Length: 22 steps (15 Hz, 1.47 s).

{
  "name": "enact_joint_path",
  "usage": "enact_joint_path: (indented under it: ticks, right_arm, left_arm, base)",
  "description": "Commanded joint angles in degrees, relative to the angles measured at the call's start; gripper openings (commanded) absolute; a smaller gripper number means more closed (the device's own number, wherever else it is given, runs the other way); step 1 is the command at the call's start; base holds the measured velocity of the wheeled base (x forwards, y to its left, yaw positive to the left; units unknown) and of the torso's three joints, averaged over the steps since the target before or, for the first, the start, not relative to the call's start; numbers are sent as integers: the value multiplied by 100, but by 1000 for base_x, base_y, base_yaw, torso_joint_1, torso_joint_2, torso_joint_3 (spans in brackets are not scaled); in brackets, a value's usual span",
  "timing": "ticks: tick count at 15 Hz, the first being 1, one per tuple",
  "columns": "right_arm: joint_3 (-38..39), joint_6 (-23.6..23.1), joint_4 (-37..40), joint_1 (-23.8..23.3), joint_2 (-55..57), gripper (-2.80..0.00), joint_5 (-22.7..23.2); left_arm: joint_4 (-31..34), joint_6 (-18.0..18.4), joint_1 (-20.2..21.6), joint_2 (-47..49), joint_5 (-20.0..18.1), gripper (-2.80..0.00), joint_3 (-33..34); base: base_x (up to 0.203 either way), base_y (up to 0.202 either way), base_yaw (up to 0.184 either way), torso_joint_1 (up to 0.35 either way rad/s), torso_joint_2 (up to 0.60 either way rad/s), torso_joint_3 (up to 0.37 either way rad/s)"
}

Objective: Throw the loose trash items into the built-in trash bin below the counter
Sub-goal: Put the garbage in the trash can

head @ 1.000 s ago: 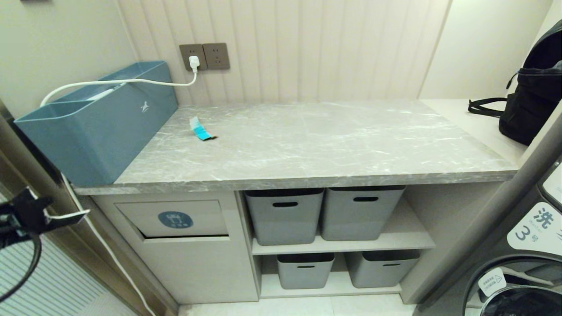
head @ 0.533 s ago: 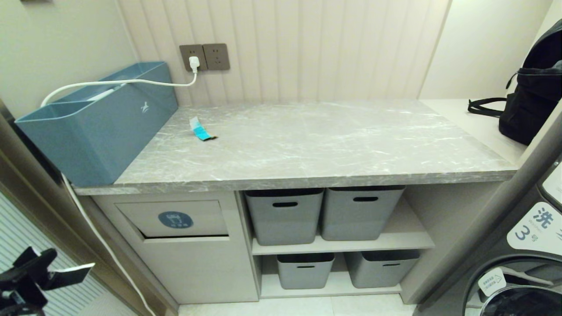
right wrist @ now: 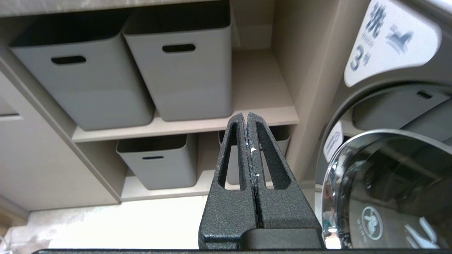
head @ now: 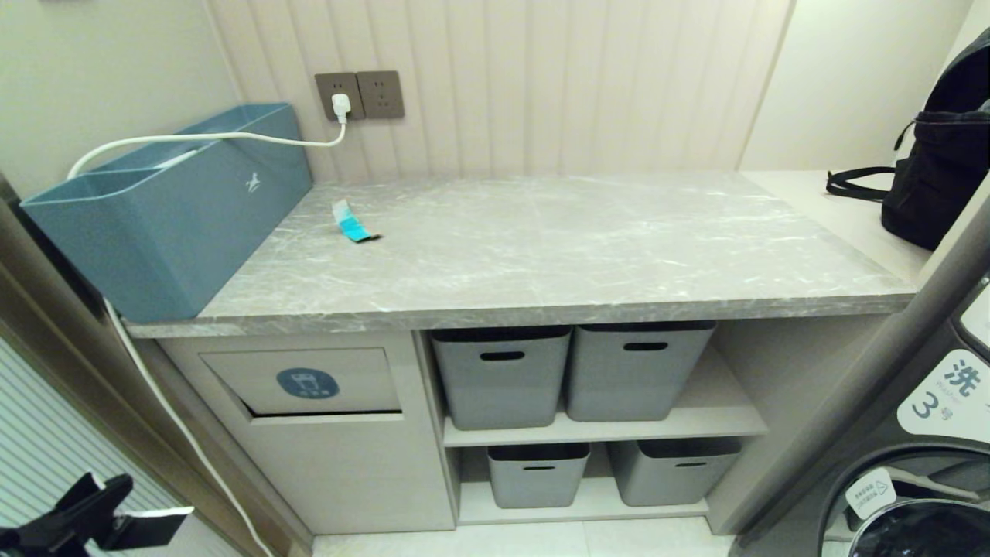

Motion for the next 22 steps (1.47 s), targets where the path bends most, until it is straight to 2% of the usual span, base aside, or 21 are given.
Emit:
enact_joint_path:
  ticks: [1,5,11,15,17,20,22]
  right_arm:
    - [9,2,0,0,9,-280,-3]
    - [9,2,0,0,9,-280,-3]
    - [9,2,0,0,9,-280,-3]
    - [9,2,0,0,9,-280,-3]
    - [9,2,0,0,9,-280,-3]
    - [9,2,0,0,9,-280,-3]
    - [9,2,0,0,9,-280,-3]
  left_arm:
    - [-21,-19,3,40,-18,-280,139]
    - [-21,-61,-14,-2,-418,-280,120]
    - [-31,-61,-23,-48,-450,-280,96]
    - [-293,-70,-23,-30,-671,-280,183]
    - [-289,-64,-34,137,-845,-280,1]
    - [-314,-52,-50,671,-890,-280,-474]
    - [-338,-53,-273,851,-897,-280,-738]
  base:
    - [0,0,0,-188,434,236]
    - [0,0,0,-212,493,274]
    - [0,0,0,-203,492,283]
    - [0,0,0,-181,470,289]
    - [0,0,0,-163,465,294]
    - [0,0,0,-142,461,309]
    - [0,0,0,-114,425,312]
